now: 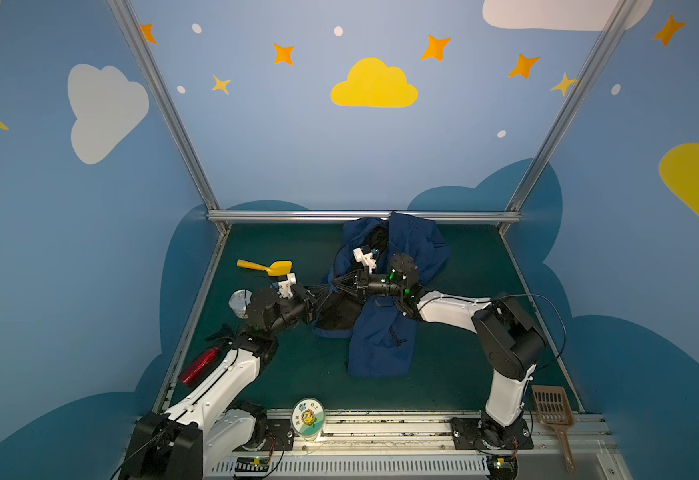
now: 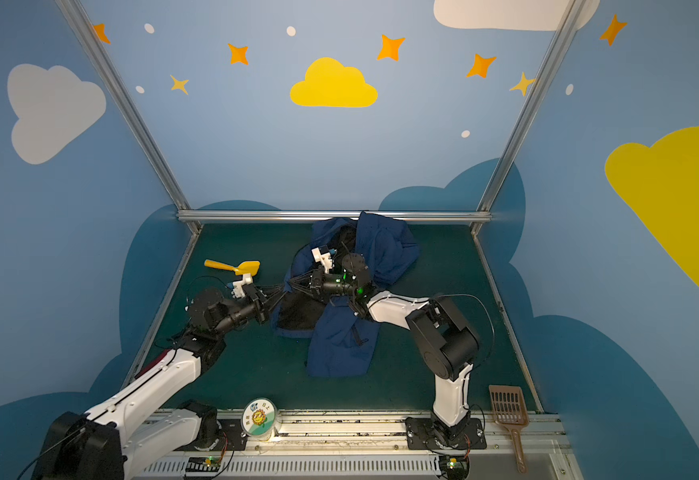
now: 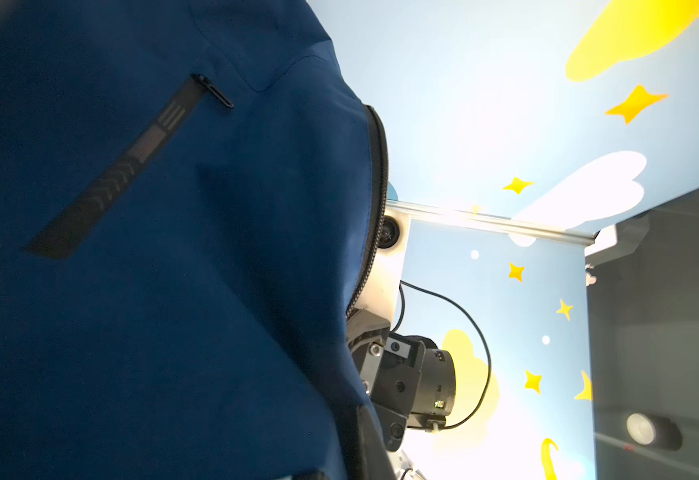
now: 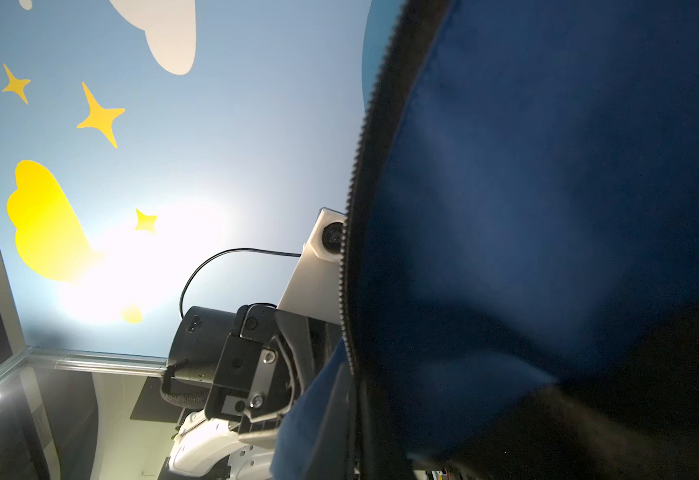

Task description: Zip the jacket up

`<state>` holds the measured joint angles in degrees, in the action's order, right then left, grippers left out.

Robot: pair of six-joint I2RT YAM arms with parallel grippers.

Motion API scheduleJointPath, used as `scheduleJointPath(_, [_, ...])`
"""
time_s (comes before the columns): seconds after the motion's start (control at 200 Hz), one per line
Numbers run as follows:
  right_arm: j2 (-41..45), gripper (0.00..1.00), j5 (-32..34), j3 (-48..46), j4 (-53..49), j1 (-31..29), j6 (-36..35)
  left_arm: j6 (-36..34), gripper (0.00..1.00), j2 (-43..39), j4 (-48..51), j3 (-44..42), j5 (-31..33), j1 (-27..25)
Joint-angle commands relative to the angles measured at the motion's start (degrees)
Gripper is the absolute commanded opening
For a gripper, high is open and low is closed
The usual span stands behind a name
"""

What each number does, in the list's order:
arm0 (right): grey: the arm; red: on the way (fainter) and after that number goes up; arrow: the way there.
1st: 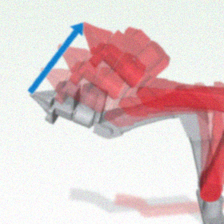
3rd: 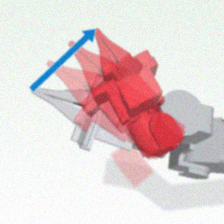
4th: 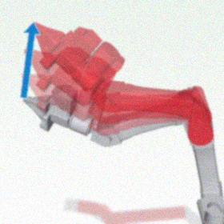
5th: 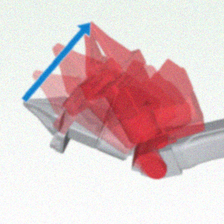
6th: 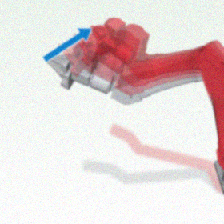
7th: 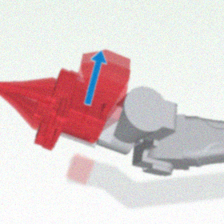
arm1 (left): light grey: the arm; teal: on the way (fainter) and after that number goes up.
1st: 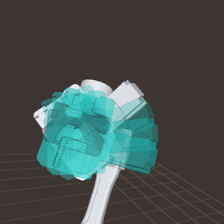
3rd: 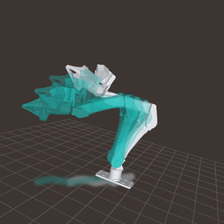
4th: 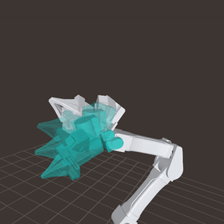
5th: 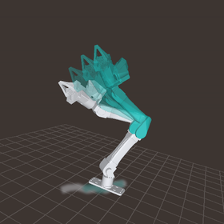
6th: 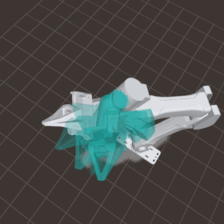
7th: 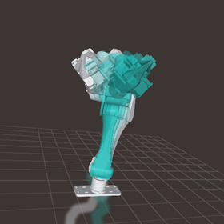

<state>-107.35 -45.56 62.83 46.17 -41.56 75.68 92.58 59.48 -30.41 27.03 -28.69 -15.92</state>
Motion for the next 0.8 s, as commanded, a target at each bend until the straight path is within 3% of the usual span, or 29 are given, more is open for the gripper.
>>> scheduleJointPath(0.0, [0.28,0.00,-1.02,1.41,-2.59,-0.63,-2.06,-0.91,0.25,0.01,-1.83,1.63,-0.89,0.03])
scheduleJointPath(0.22, [0.34,0.00,-1.54,1.57,-5.30,-0.98,-3.44,-0.90,0.37,0.20,-2.07,1.80,-1.06,0.01])
scheduleJointPath(0.481, [1.48,0.00,-2.33,3.61,-12.60,-0.89,-7.38,-2.21,0.44,0.16,-0.13,1.85,-1.72,0.02])
scheduleJointPath(0.791, [2.23,0.00,-3.05,4.08,-13.57,-0.70,-8.31,-3.98,0.48,-0.23,2.56,1.63,-1.99,0.04])
